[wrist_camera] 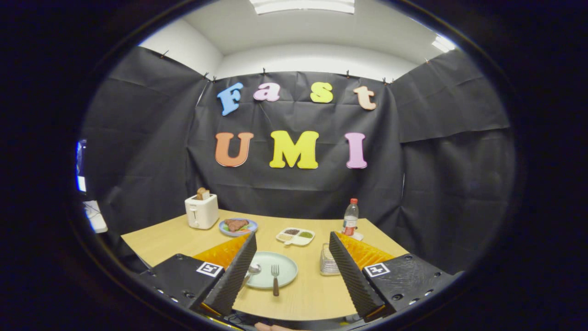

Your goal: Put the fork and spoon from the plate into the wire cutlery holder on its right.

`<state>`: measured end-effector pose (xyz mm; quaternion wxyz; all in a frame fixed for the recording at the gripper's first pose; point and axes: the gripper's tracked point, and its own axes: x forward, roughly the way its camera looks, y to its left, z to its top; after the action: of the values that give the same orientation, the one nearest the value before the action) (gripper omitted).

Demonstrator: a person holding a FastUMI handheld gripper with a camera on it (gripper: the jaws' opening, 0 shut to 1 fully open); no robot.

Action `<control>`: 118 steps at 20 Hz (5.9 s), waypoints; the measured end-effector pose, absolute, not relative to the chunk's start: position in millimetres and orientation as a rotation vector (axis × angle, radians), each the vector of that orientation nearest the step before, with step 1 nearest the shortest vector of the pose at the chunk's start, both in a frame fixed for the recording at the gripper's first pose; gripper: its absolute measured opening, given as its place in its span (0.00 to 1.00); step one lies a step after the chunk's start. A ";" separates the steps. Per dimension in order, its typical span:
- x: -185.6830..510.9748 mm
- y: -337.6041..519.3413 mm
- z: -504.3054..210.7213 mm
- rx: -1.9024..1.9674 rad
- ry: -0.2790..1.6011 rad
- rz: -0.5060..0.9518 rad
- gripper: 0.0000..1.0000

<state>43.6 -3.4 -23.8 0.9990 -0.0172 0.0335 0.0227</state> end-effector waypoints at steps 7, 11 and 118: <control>81.7 13.4 -45.2 -0.017 0.190 0.069 0.95; 113.9 24.8 -72.7 -0.025 0.317 0.092 0.95; 194.6 -92.1 -123.5 0.096 0.762 -0.039 0.96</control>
<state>194.6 -92.1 -123.5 0.9271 0.0469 0.3715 -0.0192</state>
